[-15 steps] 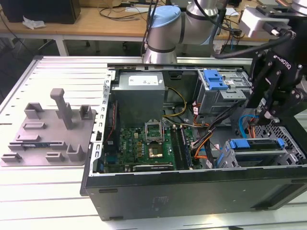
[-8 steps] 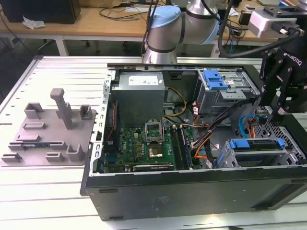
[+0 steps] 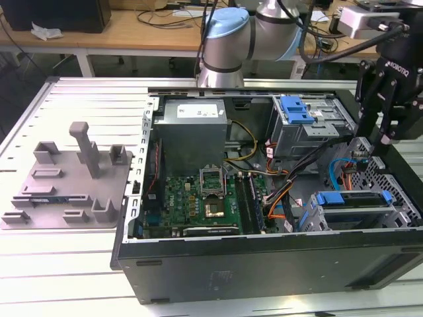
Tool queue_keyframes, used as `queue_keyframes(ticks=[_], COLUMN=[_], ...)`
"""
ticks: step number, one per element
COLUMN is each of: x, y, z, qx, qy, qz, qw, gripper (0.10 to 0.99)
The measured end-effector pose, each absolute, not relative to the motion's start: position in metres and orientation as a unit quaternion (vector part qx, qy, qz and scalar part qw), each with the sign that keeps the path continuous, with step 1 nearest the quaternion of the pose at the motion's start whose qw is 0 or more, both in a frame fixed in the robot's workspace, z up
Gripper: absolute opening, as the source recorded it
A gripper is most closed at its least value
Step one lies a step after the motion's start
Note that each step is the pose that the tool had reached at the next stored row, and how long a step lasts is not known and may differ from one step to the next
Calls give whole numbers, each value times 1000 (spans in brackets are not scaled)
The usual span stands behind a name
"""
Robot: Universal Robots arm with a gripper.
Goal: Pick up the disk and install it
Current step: 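Insert the first disk wire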
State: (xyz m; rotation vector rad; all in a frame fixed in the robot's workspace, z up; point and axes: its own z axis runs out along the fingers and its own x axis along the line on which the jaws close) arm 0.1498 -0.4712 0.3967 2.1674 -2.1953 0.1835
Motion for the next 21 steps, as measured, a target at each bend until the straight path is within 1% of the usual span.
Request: queue_keyframes(ticks=[4,6,7,12,16,18,21], x=[173,178,178,178,177,177,177], y=[-468,-468,-468,-466,-458,-446,-425], z=[397,397,396,387,383,382,380], qx=[703,699,698,682,679,679,677], qy=[-708,-710,-712,-727,-728,-727,-725], qz=[60,71,73,70,69,77,99], qw=[26,37,41,46,55,65,86], gripper=[502,502,502,502,502,502,502])
